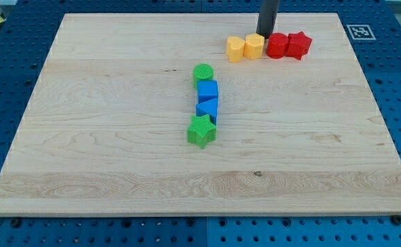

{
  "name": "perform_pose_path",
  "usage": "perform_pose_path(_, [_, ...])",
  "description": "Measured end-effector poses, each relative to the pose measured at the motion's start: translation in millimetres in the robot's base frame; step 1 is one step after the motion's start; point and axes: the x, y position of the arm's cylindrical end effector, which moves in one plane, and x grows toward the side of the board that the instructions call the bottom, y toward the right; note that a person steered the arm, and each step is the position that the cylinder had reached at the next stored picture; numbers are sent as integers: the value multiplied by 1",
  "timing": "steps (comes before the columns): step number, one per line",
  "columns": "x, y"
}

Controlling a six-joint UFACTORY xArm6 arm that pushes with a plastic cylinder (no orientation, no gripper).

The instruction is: Slide the red blocks to the right of the yellow blocks

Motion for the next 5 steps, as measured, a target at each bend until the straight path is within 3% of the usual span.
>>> perform_pose_path(5, [13,10])
